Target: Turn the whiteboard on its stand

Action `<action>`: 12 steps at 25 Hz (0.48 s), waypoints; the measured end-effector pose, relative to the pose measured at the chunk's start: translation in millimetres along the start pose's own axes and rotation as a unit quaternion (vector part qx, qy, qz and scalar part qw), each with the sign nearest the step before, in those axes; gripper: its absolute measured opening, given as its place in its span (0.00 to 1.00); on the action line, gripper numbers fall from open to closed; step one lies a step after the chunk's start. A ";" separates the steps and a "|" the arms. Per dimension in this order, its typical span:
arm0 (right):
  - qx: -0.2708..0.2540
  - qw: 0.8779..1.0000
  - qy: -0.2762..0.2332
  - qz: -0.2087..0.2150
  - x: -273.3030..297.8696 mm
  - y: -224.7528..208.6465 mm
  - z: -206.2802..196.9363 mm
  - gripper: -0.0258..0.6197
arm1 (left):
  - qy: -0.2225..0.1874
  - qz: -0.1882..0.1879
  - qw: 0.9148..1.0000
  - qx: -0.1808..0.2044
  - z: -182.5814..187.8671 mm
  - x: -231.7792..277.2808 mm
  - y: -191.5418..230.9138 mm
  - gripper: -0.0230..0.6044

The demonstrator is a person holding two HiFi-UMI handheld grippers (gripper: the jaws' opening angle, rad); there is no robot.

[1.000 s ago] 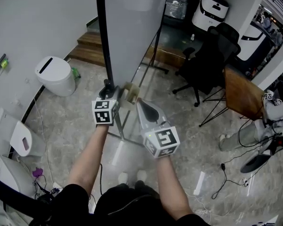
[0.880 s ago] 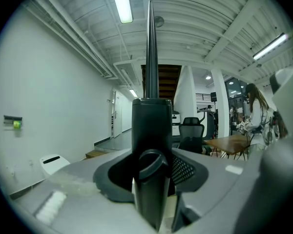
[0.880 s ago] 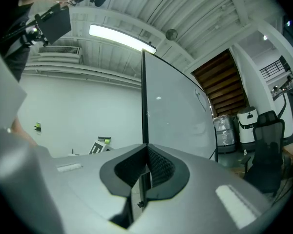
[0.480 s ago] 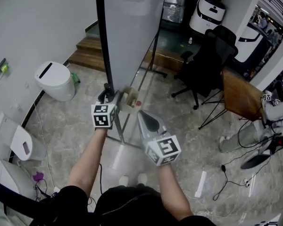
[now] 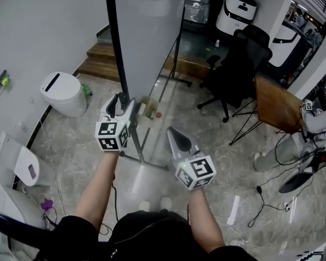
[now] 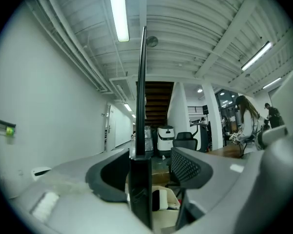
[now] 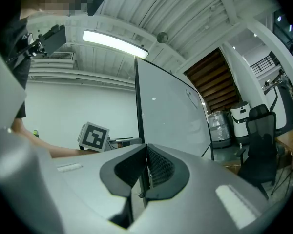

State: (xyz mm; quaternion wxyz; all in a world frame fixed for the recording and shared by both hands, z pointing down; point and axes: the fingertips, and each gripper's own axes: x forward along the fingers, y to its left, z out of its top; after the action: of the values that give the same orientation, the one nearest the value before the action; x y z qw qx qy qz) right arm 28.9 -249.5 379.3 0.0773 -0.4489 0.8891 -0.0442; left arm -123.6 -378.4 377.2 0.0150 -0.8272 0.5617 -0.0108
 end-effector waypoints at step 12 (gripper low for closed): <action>-0.028 0.999 -0.007 -0.025 -31.2 -8.6 15.8 0.06 | -0.030 -0.063 0.997 0.022 24.6 -21.6 -73.5 0.41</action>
State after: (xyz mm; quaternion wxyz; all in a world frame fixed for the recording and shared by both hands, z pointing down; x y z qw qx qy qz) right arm 56.7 -229.6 368.1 0.0703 -0.4734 0.8779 -0.0181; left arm -62.4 -330.9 355.3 0.0491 -0.8606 0.5070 0.0004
